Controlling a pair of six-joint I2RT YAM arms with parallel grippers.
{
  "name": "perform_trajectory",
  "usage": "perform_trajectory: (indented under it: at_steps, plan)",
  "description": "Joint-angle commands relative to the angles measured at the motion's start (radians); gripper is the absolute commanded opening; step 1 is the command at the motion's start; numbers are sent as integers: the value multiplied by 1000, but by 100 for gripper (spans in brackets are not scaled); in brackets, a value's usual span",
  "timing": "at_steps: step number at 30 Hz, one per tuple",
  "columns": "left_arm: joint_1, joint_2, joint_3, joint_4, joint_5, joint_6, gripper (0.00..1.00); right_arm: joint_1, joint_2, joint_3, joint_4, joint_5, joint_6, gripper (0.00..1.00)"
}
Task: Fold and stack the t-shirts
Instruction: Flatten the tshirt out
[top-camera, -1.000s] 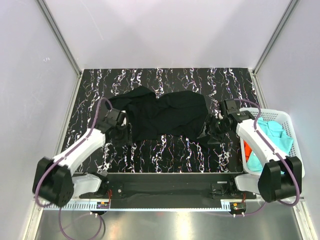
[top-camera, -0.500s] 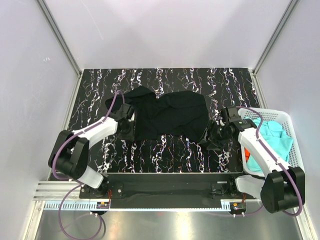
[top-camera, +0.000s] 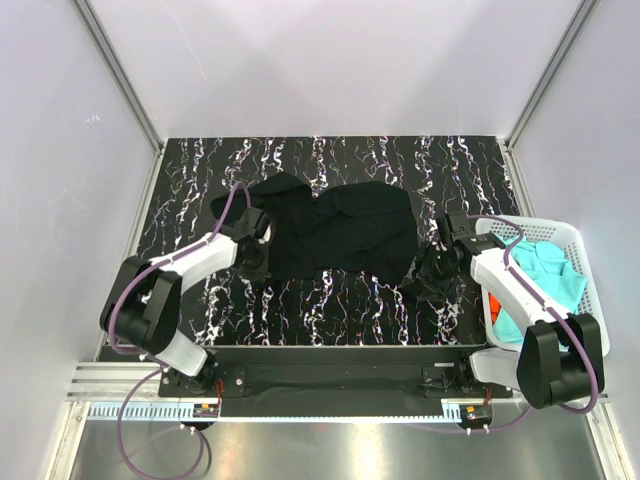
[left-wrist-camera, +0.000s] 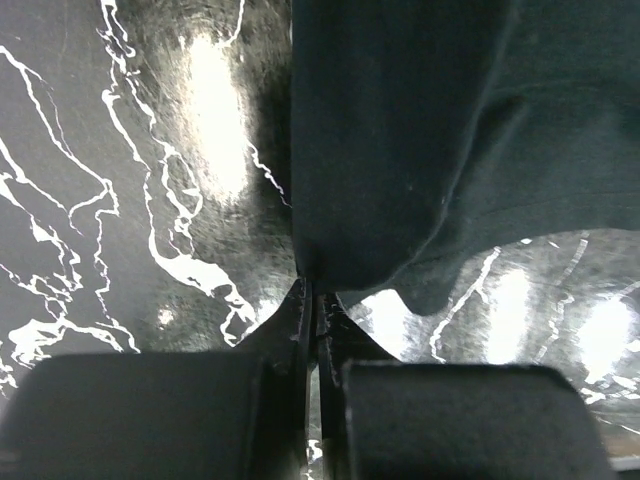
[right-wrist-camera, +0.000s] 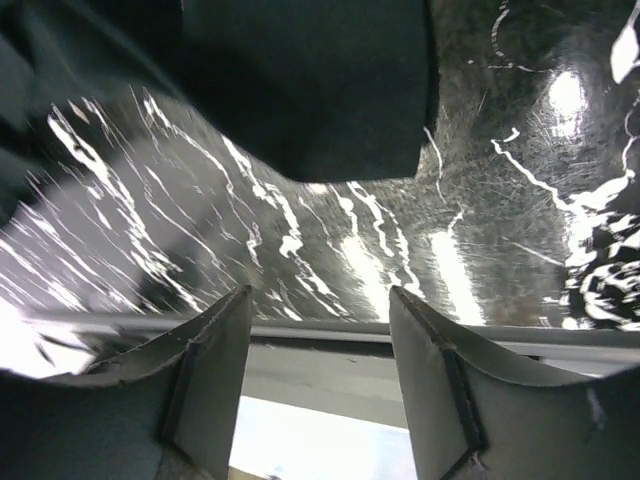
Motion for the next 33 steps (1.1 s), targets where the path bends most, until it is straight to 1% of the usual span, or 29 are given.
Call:
perform_trajectory:
  at_steps: [1,2,3,4,5,6,9,14,18,24,27,28,30,33]
  plan:
    - [-2,-112,8,14,58,-45,0,1,-4,10,54,54,192,64]
    - [-4,-138,-5,9,65,-74,0,1,-15,0,65,56,235,66]
    - [-2,-161,-13,6,75,-89,0,1,-27,-29,83,57,331,66]
    - [-4,-183,-34,6,95,-108,0,1,-42,-49,124,60,382,66]
    - [-4,-235,-47,8,101,-146,0,2,-82,-70,152,62,434,66]
    - [-2,-256,-61,8,108,-166,0,1,-103,-117,180,62,532,66]
    - [-4,-339,-108,11,128,-226,0,1,-177,-176,249,102,683,66]
    - [-4,-425,-151,8,150,-260,0,1,-220,-205,263,235,774,65]
    - [-2,-473,-147,-3,170,-281,0,3,-213,-267,278,251,883,62]
    - [-2,-499,-121,-15,187,-289,0,1,-217,-333,320,263,964,61]
    - [-2,-487,-96,-24,197,-283,0,3,-237,-339,312,261,984,61]
    - [-2,-485,-84,-26,199,-280,0,3,-243,-330,275,272,986,61]
    - [-2,-481,-72,-29,201,-281,0,4,-234,-288,229,306,960,61]
    - [-2,-470,-49,-29,199,-280,0,24,-159,-201,165,349,866,63]
